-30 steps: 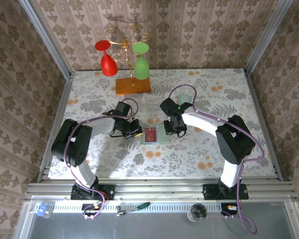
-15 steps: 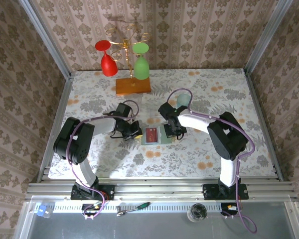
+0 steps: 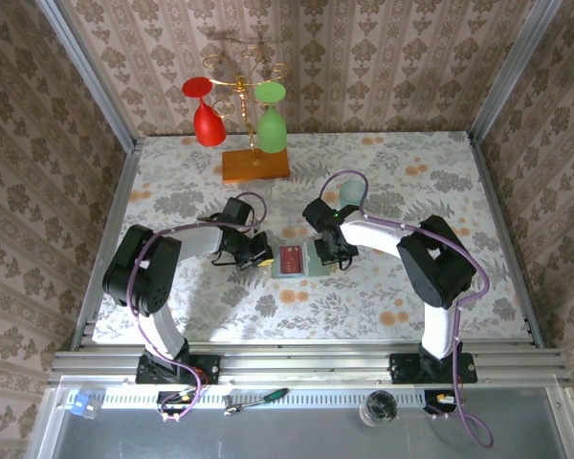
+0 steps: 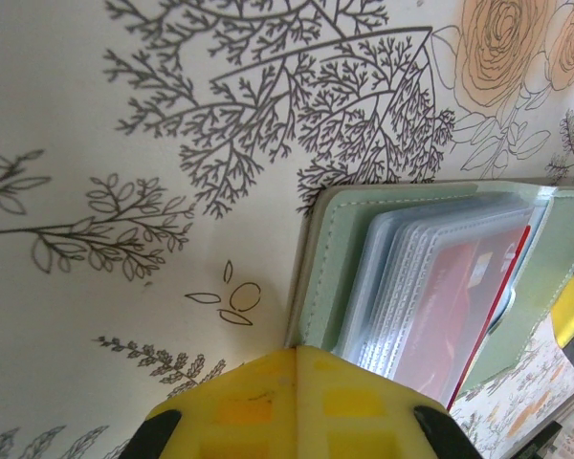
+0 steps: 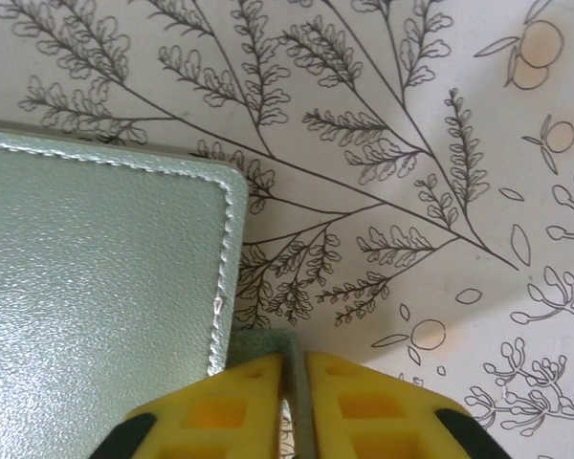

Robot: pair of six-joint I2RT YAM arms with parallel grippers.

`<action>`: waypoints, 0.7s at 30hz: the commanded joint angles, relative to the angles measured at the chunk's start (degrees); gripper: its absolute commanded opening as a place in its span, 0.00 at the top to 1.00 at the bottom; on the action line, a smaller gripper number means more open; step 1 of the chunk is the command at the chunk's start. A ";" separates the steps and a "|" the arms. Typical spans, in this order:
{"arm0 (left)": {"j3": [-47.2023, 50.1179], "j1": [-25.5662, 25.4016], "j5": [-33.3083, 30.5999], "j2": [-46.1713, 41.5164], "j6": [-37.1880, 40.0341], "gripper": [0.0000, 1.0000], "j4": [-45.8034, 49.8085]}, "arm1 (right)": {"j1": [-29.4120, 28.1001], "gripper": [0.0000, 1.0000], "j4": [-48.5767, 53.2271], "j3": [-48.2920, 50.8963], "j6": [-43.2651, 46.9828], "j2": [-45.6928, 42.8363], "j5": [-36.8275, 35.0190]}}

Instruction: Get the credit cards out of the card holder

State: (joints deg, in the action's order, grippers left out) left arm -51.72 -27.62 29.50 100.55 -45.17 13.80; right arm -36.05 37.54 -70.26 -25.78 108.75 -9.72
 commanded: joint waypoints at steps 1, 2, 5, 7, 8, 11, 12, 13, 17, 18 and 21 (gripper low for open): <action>0.94 -0.10 -0.80 2.09 1.42 1.00 1.81 | -0.07 0.79 2.72 1.26 -0.15 -1.51 -2.71; 0.90 -0.12 -0.76 2.12 1.44 1.00 1.89 | -0.08 0.77 3.03 1.26 -0.17 -1.90 -2.90; 0.84 -0.07 -0.76 1.84 1.47 1.00 2.02 | -0.07 0.72 3.78 1.26 -0.15 -2.66 -3.51; 0.97 -0.07 -0.89 1.67 1.40 1.00 2.02 | -0.07 0.70 3.86 1.63 -0.19 -2.85 -3.86; 0.94 -0.07 -0.89 1.58 1.48 1.00 2.02 | -0.07 0.68 3.82 1.88 -0.28 -2.84 -4.09; 0.93 -0.07 -0.84 1.74 1.57 1.00 2.01 | -0.01 0.62 4.23 2.22 -0.58 -1.79 -4.83; 0.93 -0.07 -0.84 1.75 1.57 1.00 2.02 | 0.02 0.61 4.69 2.18 -0.87 -1.48 -5.25; 0.92 -0.09 -0.91 1.84 1.53 1.00 1.97 | 0.02 0.60 4.99 2.34 -1.06 -1.33 -5.46; 0.96 -0.07 -1.11 1.96 1.54 1.00 2.24 | 0.10 0.56 5.51 3.19 -1.51 -1.99 -6.60; 0.99 -0.09 -1.11 1.93 1.60 1.00 2.15 | 0.11 0.55 5.74 3.28 -1.61 -2.33 -6.85; 1.02 -0.07 -1.11 1.84 1.57 1.00 2.28 | 0.26 0.53 5.97 3.80 -1.82 -3.42 -7.29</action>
State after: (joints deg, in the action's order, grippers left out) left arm -51.72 -27.64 29.56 100.66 -45.12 13.72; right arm -36.05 39.33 -68.20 -26.35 106.85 -13.41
